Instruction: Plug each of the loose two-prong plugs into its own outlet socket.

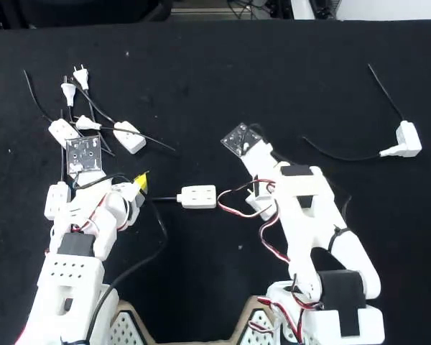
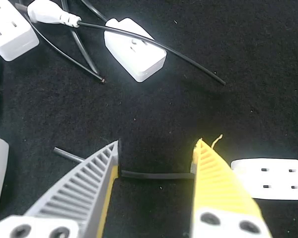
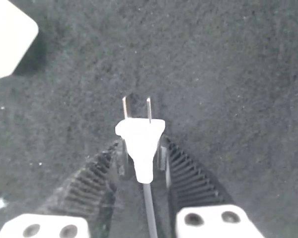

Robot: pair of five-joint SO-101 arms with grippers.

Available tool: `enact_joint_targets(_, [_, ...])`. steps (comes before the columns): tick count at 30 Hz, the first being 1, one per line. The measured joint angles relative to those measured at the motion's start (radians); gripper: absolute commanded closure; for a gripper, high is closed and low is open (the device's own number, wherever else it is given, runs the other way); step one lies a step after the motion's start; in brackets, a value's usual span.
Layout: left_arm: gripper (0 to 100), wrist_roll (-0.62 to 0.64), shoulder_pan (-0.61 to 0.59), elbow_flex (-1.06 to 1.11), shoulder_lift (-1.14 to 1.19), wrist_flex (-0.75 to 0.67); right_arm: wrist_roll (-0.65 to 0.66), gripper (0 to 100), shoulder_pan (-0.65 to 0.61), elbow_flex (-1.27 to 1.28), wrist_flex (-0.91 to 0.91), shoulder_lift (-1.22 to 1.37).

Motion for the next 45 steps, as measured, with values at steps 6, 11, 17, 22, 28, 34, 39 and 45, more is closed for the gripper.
enact_joint_targets(6, [76, 0.000, 0.000, 0.000, 0.000, 0.000, -0.020, 90.7, -0.080, 0.089, 0.055, -0.127])
enact_joint_targets(11, [76, 0.000, 0.000, 0.000, 0.000, 0.000, -0.023, 89.3, -0.147, 0.163, 0.058, -0.216])
enact_joint_targets(17, [76, 0.000, 0.000, 0.000, 0.000, 0.000, -0.023, 78.5, -0.196, 0.181, 0.058, -0.221])
enact_joint_targets(22, [76, 0.000, 0.000, 0.000, 0.000, 0.000, -0.023, 82.8, -0.201, 0.183, 0.049, -0.221])
enact_joint_targets(28, [76, 0.000, 0.000, 0.000, 0.000, 0.000, -0.023, 89.7, -0.201, 0.183, -0.011, -0.227])
enact_joint_targets(34, [76, 0.000, 0.000, 0.000, 0.000, 0.000, -0.023, 89.6, -0.107, 0.183, -0.091, -0.229])
enact_joint_targets(39, [76, 0.000, 0.000, 0.000, 0.000, 0.000, -0.023, 89.7, -0.072, 0.183, -0.101, -0.229])
enact_joint_targets(45, [76, 0.000, 0.000, 0.000, 0.000, 0.000, -0.023, 89.7, -0.072, 0.183, -0.055, -0.242])
